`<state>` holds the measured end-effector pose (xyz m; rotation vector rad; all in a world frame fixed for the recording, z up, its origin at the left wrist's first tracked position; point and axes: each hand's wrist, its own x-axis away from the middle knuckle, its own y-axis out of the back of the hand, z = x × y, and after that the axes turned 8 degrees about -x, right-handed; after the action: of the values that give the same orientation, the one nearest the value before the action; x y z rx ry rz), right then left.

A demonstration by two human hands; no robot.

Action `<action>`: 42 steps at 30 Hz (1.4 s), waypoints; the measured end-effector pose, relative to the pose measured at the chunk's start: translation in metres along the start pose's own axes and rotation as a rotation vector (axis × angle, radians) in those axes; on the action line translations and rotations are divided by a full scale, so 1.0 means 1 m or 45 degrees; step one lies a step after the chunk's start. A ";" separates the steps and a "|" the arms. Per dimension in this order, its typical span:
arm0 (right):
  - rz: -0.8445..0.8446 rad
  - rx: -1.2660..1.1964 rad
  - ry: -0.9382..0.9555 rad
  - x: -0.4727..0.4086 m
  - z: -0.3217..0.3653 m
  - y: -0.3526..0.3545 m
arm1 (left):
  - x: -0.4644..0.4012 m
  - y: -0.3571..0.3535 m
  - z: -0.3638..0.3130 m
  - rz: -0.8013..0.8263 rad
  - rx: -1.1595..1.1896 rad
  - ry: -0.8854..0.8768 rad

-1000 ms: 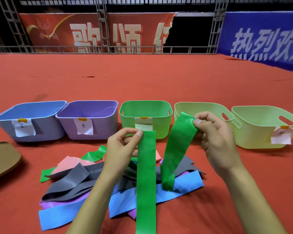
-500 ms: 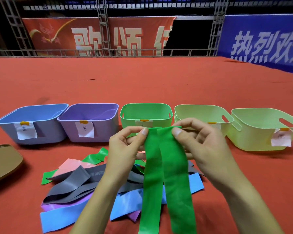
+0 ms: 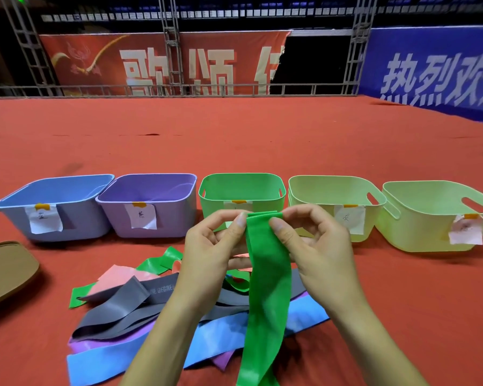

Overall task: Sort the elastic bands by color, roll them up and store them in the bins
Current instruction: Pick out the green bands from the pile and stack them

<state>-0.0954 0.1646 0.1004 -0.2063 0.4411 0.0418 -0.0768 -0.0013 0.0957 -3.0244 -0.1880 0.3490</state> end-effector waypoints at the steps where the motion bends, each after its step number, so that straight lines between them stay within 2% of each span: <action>1: -0.019 0.002 0.004 0.001 0.000 -0.001 | 0.001 -0.001 -0.001 0.005 0.003 -0.008; 15: -0.192 0.048 0.041 0.004 -0.003 -0.005 | 0.006 -0.010 -0.002 0.054 0.029 -0.051; 19: -0.180 0.107 0.060 0.005 -0.004 -0.006 | 0.008 -0.012 -0.005 -0.023 -0.008 -0.083; 24: -0.163 0.335 0.087 0.005 -0.011 -0.003 | 0.007 -0.007 -0.007 -0.116 -0.065 -0.181; 26: -0.018 0.278 -0.001 0.003 -0.014 -0.001 | 0.007 -0.003 -0.012 -0.145 -0.055 -0.209; 30: 0.561 0.147 -0.320 0.007 -0.022 -0.004 | 0.007 0.006 -0.023 -0.227 -0.042 -0.253; 32: 0.752 0.147 -0.406 0.011 -0.022 -0.005 | 0.008 0.010 -0.029 -0.278 -0.044 -0.283; 34: 0.842 0.126 -0.435 0.015 -0.019 -0.006 | 0.009 0.015 -0.035 -0.330 -0.047 -0.313; 37: 0.870 -0.121 -0.564 0.019 -0.015 -0.009 | 0.005 0.023 -0.039 -0.386 -0.027 -0.325; 39: 0.904 -0.181 -0.649 0.021 -0.017 -0.012 | 0.002 0.027 -0.038 -0.412 -0.003 -0.308; 42: 1.065 -0.282 -0.800 0.026 -0.023 -0.013 | -0.002 0.033 -0.034 -0.402 -0.018 -0.257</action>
<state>-0.0807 0.1475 0.0714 -0.2025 -0.1334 0.9545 -0.0677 -0.0365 0.1255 -2.9006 -0.6736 0.6222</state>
